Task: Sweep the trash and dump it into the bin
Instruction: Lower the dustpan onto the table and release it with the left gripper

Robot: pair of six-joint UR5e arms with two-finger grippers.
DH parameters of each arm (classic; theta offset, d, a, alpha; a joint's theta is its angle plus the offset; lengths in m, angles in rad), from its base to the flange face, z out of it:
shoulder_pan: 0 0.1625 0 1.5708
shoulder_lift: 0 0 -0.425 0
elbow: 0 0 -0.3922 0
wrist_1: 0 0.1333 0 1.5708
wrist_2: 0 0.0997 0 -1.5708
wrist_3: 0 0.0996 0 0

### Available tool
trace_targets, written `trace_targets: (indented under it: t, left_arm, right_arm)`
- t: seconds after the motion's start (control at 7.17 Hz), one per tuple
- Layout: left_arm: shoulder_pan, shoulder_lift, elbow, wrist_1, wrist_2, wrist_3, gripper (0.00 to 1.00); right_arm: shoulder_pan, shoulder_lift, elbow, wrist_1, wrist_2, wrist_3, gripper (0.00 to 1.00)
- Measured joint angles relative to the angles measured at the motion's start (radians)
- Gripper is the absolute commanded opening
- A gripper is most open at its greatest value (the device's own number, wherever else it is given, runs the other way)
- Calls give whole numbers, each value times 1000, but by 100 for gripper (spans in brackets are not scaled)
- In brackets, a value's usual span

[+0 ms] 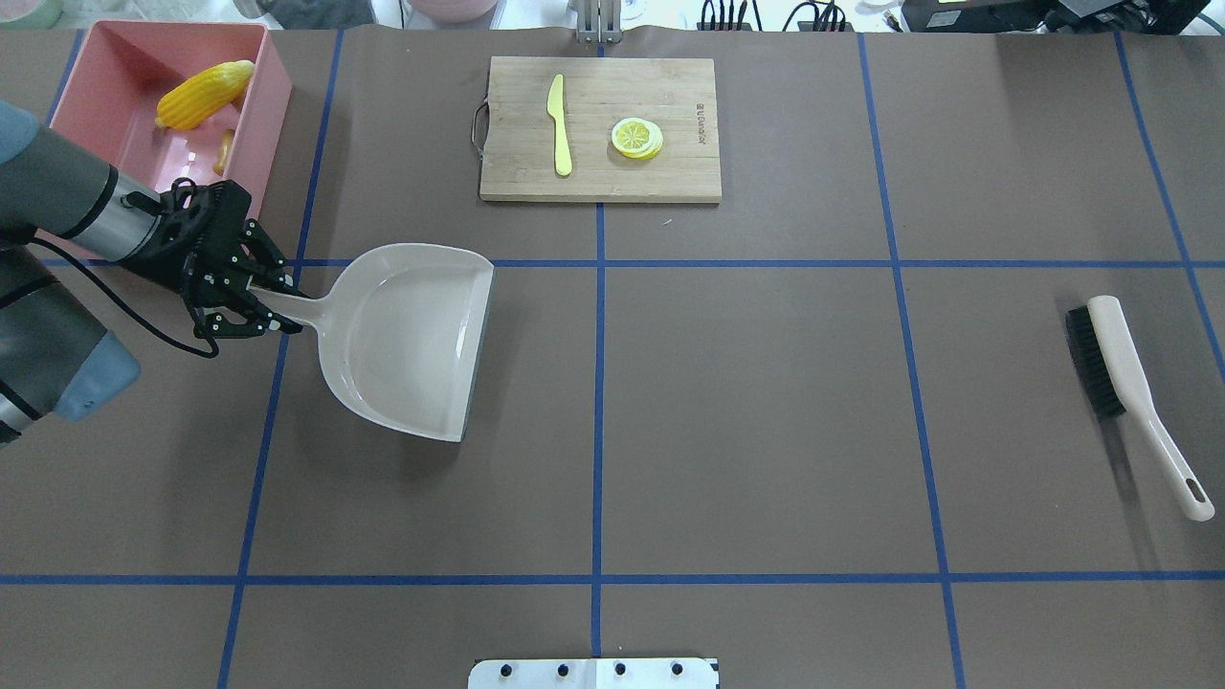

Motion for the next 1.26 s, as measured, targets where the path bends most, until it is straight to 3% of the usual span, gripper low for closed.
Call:
trace_targets:
  t: [0.42, 0.56, 0.7, 1.26]
  left_arm:
    - [16, -16, 7, 0, -1, -61, 0]
    - [20, -18, 9, 0, 0, -67, 19]
    - [23, -19, 9, 0, 0, -69, 99]
    - [24, -21, 6, 0, 0, -70, 99]
  right_arm:
    - [0, 1, 0, 2, 3, -6, 100]
    - [-1, 1, 0, 2, 3, -6, 100]
    - [-1, 1, 0, 1, 3, -6, 100]
    - [-1, 1, 2, 0, 6, -5, 100]
